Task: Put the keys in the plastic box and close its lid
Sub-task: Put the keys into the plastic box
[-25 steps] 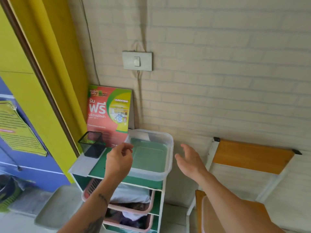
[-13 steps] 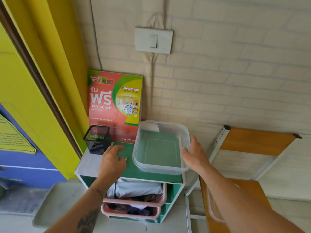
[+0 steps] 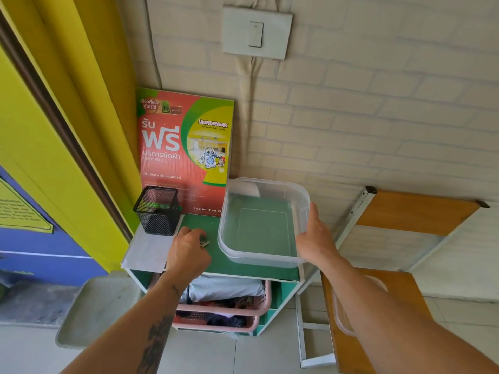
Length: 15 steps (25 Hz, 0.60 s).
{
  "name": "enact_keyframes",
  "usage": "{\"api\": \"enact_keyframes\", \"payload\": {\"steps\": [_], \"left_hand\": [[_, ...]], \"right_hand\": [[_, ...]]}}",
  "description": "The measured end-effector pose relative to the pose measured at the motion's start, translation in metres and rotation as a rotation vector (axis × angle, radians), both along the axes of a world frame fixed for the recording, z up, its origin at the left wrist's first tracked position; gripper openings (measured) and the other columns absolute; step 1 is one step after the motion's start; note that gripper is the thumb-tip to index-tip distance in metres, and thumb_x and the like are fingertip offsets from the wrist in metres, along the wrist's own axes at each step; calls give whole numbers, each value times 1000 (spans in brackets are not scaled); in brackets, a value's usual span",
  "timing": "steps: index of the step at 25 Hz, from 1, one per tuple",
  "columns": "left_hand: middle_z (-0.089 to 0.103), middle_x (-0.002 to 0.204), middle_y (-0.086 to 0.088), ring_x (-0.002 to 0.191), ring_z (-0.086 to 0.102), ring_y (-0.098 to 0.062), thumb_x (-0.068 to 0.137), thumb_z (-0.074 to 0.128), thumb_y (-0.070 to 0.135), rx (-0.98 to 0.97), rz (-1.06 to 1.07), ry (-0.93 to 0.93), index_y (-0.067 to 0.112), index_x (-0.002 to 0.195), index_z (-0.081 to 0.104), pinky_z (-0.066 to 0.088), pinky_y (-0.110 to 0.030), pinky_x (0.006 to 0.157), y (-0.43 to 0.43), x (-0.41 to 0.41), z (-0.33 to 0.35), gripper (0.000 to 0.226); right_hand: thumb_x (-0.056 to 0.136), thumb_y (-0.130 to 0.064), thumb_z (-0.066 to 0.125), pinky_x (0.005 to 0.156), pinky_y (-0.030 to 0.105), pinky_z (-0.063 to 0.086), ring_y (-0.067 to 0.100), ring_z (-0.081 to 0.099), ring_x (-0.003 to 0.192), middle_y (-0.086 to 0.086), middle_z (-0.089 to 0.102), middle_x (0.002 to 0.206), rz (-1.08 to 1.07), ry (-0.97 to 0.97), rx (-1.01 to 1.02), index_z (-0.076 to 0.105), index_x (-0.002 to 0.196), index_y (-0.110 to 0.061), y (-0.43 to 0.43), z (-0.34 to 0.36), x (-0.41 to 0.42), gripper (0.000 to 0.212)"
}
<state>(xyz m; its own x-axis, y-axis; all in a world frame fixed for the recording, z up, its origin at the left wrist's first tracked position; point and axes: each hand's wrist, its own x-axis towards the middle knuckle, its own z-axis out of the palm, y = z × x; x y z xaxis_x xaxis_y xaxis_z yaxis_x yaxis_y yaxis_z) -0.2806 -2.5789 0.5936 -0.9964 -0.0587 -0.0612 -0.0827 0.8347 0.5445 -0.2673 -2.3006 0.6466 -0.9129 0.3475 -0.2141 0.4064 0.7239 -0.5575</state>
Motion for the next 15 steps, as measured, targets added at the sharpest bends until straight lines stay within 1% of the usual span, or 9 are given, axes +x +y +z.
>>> {"api": "enact_keyframes", "payload": {"steps": [3,5,6,8,9,10,11,13,15], "left_hand": [[52,103,-5,81,53,-24,69,59,4,28,9,-29,14,103,69,51,-34,76,2,0,5,38],[55,103,-5,81,56,-24,71,60,4,118,61,-23,14,100,68,51,-34,74,-1,-1,12,31],[59,101,-5,80,58,-24,72,60,4,185,92,-13,15,97,67,52,-34,73,-2,-1,17,28],[67,85,-1,72,61,-20,75,58,7,340,159,24,21,88,66,51,-27,62,-1,0,30,21],[68,76,3,65,60,-17,76,57,8,405,187,62,25,83,65,47,-22,56,2,2,38,20],[67,70,7,60,59,-12,77,56,9,451,204,116,28,80,65,45,-21,54,6,4,48,21],[67,68,10,59,59,-8,78,56,10,476,212,175,29,80,65,46,-21,56,12,4,58,21],[67,70,13,64,62,-4,80,58,13,496,184,273,29,85,68,50,-22,64,29,2,77,20],[69,74,11,65,64,-7,82,59,13,490,79,317,25,92,71,53,-23,68,52,-2,90,20]], "right_hand": [[91,2,49,61,37,55,27,64,85,15,54,130,-20,-10,24,-9,154,-34,0,-2,0,92],[91,2,49,58,36,54,24,63,80,15,55,128,-24,-11,33,-9,154,-34,-2,-3,0,93],[91,2,50,59,37,55,24,63,81,15,55,128,-28,-10,34,-9,154,-34,-3,-4,-1,93],[91,2,50,66,40,58,27,63,88,15,55,128,-29,-8,33,-8,154,-34,-5,-4,-1,93],[91,2,50,69,41,58,28,63,91,15,54,129,-29,-7,32,-8,154,-34,-5,-5,-2,93],[91,2,51,69,41,58,29,63,94,15,54,130,-32,-5,29,-8,154,-35,-5,-5,-2,93],[91,1,52,68,39,57,29,62,94,15,54,130,-35,-3,24,-8,154,-35,-5,-4,-2,94],[90,1,53,61,35,54,26,62,89,15,54,128,-30,-1,7,-9,153,-36,-5,-4,-2,96],[90,2,52,58,31,52,26,63,89,15,54,130,-23,-3,-23,-11,153,-36,-5,-3,0,98]]}}
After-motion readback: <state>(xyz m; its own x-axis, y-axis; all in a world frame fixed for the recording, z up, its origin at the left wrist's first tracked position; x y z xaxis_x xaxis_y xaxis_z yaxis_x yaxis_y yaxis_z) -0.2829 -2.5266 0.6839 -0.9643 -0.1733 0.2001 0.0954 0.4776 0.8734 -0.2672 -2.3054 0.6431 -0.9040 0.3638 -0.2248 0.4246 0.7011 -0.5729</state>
